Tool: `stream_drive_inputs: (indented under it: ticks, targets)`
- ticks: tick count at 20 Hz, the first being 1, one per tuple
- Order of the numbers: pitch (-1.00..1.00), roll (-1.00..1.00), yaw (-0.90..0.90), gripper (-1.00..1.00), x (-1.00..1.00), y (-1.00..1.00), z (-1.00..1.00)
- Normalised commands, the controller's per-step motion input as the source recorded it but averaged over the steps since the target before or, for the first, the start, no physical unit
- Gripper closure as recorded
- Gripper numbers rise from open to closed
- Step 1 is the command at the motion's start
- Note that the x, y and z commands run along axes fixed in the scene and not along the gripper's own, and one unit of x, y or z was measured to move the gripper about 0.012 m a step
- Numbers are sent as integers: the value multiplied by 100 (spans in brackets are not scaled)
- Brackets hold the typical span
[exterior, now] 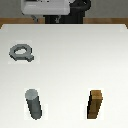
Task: Put the loop with the handle onto the peg.
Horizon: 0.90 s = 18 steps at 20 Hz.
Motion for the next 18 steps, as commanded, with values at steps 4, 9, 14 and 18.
stream_drive_inputs:
  ticks: [4, 9, 14, 18]
  targets:
    - [0, 0, 8, -100, 0, -25, 0]
    - [0, 0, 78, -100, 0, 0, 0]
    - [0, 0, 15, -100, 0, -20, 0]
    - [0, 0, 41, -100, 0, 0, 0]
